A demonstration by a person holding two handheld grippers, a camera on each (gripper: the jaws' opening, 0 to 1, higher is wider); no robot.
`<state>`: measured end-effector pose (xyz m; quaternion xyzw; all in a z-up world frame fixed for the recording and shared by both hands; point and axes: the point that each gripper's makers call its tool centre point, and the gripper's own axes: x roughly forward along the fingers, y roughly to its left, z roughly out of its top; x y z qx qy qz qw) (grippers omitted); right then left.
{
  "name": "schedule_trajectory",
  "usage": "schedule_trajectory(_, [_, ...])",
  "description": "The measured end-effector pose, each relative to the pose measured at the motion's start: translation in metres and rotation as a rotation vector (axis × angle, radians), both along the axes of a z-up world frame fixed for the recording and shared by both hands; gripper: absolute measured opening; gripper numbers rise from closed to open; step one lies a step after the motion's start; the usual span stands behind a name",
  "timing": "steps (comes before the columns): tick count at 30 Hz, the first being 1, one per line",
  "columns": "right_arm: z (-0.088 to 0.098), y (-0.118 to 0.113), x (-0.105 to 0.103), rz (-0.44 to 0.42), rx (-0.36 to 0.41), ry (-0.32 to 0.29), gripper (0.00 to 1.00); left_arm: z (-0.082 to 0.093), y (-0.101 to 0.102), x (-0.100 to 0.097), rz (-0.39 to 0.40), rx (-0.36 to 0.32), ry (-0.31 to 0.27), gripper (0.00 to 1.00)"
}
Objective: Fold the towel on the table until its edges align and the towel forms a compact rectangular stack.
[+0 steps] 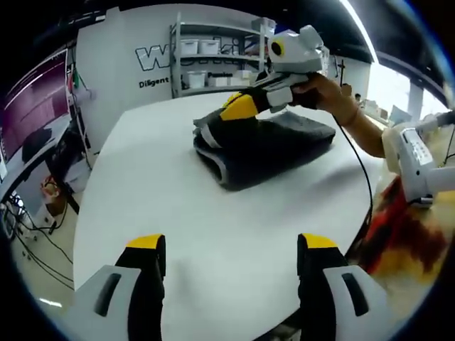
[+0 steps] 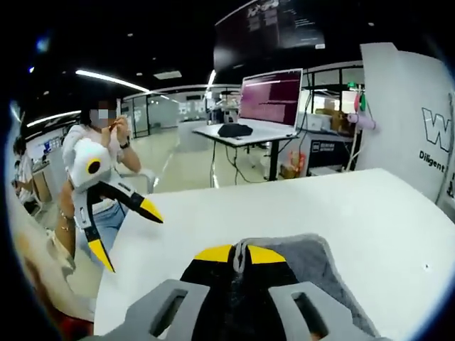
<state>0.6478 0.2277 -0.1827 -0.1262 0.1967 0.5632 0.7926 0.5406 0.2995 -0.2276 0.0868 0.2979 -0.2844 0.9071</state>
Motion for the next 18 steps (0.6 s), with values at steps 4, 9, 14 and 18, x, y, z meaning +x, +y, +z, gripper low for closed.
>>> schedule_trajectory(4, [-0.014, 0.006, -0.007, 0.025, -0.011, 0.041, 0.13, 0.001, -0.003, 0.0, -0.003, -0.008, -0.004, 0.75])
schedule_trajectory(9, [-0.031, 0.007, -0.017, 0.063, -0.054, 0.047, 0.3, 0.001, -0.003, 0.0, -0.002, -0.002, -0.002, 0.75])
schedule_trajectory(14, [-0.033, 0.005, -0.025, 0.085, -0.064, 0.036, 0.55, 0.0, -0.007, 0.0, -0.01, -0.001, 0.0, 0.75])
schedule_trajectory(18, [-0.025, 0.0, -0.032, 0.082, -0.047, 0.044, 0.79, 0.002, -0.01, 0.0, -0.015, 0.001, -0.005, 0.74])
